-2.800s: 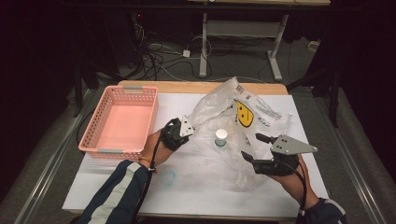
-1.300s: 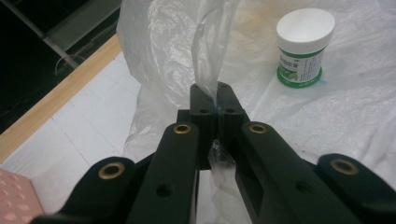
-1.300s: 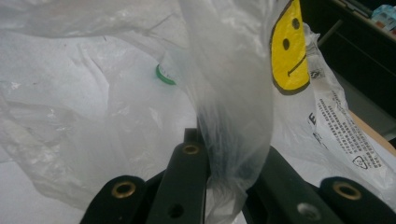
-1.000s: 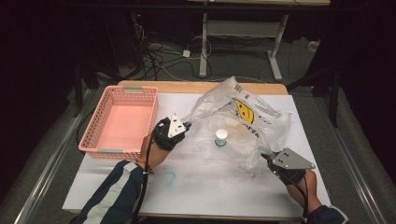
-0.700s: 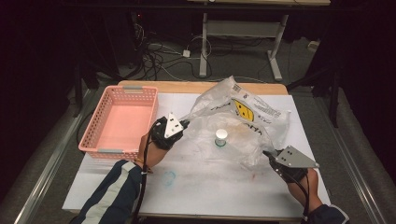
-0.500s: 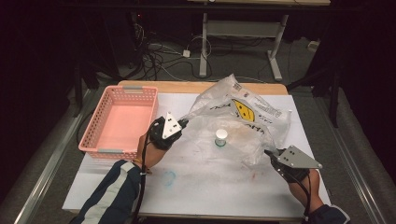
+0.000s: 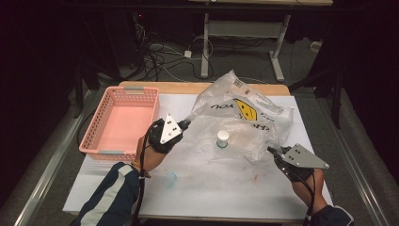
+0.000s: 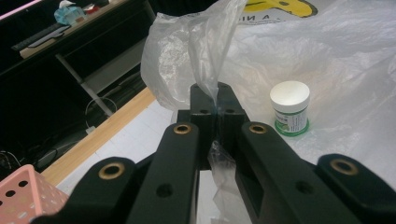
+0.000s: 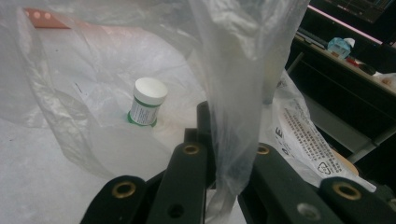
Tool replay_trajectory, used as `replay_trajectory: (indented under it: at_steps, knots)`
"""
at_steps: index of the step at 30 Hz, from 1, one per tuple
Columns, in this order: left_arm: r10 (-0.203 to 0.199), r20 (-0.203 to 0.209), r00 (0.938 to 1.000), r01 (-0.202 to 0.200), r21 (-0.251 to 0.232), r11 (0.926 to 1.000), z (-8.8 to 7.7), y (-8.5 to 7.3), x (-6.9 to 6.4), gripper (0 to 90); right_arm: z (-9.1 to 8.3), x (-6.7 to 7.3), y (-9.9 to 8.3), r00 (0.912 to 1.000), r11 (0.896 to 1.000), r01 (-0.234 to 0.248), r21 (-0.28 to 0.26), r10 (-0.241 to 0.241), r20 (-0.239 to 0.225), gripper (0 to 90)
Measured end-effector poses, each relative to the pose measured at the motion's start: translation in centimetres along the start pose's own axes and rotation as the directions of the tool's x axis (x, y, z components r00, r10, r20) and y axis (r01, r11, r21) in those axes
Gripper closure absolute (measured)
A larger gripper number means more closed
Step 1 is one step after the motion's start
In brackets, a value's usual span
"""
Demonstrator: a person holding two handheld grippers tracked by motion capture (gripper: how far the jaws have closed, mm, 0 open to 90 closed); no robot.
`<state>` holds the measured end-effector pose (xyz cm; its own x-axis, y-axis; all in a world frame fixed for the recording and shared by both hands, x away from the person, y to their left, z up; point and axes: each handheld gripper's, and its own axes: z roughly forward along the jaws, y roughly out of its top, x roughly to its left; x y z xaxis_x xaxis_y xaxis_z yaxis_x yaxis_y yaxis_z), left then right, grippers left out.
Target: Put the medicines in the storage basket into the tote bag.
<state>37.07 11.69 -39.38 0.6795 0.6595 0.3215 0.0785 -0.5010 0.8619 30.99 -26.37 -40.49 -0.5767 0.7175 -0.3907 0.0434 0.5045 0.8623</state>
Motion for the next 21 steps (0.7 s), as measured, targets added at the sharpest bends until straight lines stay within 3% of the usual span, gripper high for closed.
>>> replay_trajectory:
  at_steps: [21]
  knots:
    - [-0.015,-0.008,0.9999,0.015,-0.033,0.9993,-0.76,0.30,0.48,86.1,-0.08,-0.45,0.76,0.9999,0.999,-0.013,-0.034,0.013,0.006,90.0]
